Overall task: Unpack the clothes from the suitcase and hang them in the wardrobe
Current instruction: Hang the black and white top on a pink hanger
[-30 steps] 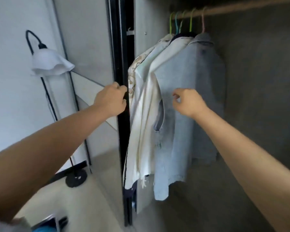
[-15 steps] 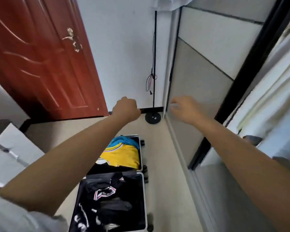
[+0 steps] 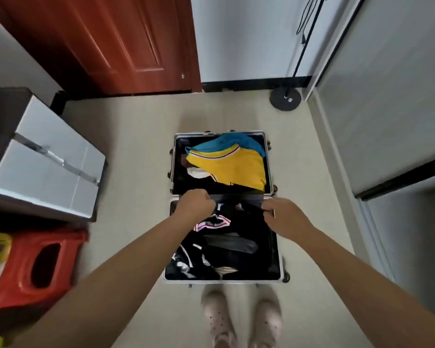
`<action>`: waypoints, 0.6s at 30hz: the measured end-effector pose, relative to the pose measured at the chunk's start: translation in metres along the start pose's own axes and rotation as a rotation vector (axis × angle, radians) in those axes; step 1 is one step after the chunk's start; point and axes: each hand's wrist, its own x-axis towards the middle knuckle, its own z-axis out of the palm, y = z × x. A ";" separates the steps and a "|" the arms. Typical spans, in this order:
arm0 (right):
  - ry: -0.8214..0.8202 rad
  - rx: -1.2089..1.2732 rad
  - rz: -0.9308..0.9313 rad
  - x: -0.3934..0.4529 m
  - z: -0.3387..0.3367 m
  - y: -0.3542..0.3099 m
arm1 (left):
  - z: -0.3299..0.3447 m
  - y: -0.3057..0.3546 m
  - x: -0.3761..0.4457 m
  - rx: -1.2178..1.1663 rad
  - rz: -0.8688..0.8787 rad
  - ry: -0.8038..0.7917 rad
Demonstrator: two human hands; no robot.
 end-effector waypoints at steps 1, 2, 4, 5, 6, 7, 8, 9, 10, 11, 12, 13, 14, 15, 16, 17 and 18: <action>-0.049 -0.001 0.040 0.009 0.022 0.010 | 0.017 -0.013 0.015 -0.015 -0.023 -0.041; -0.109 -0.008 0.082 0.015 0.043 0.018 | 0.035 -0.025 0.027 -0.034 -0.055 -0.081; -0.166 -0.044 0.105 0.032 0.086 0.040 | 0.073 -0.051 0.053 -0.064 -0.085 -0.124; -0.187 -0.059 0.111 0.042 0.111 0.051 | 0.096 -0.065 0.067 -0.087 -0.097 -0.145; -0.216 -0.075 0.118 0.051 0.132 0.059 | 0.115 -0.077 0.078 -0.101 -0.104 -0.168; -0.227 -0.087 0.118 0.063 0.153 0.067 | 0.134 -0.087 0.092 -0.125 -0.118 -0.164; -0.280 -0.096 0.117 0.084 0.205 0.092 | 0.183 -0.108 0.120 -0.122 -0.141 -0.199; -0.261 -0.096 0.120 0.090 0.212 0.094 | 0.192 -0.114 0.126 -0.110 -0.144 -0.189; -0.308 -0.104 0.135 0.098 0.225 0.099 | 0.206 -0.122 0.134 -0.096 -0.138 -0.211; -0.322 -0.100 0.138 0.103 0.235 0.102 | 0.217 -0.128 0.138 -0.095 -0.127 -0.208; -0.325 -0.089 0.126 0.120 0.264 0.115 | 0.245 -0.138 0.156 -0.088 -0.121 -0.218; -0.312 -0.069 0.134 0.134 0.283 0.124 | 0.267 -0.147 0.172 -0.090 -0.111 -0.206; -0.325 -0.032 0.151 0.152 0.305 0.133 | 0.289 -0.155 0.189 -0.093 -0.106 -0.207; -0.326 0.016 0.172 0.166 0.320 0.136 | 0.308 -0.162 0.202 -0.099 -0.108 -0.211; -0.304 0.074 0.174 0.182 0.338 0.143 | 0.328 -0.170 0.216 -0.106 -0.111 -0.206; -0.269 0.124 0.178 0.197 0.352 0.146 | 0.345 -0.176 0.229 -0.106 -0.104 -0.206; -0.234 0.193 0.191 0.213 0.363 0.148 | 0.359 -0.181 0.240 -0.097 -0.103 -0.207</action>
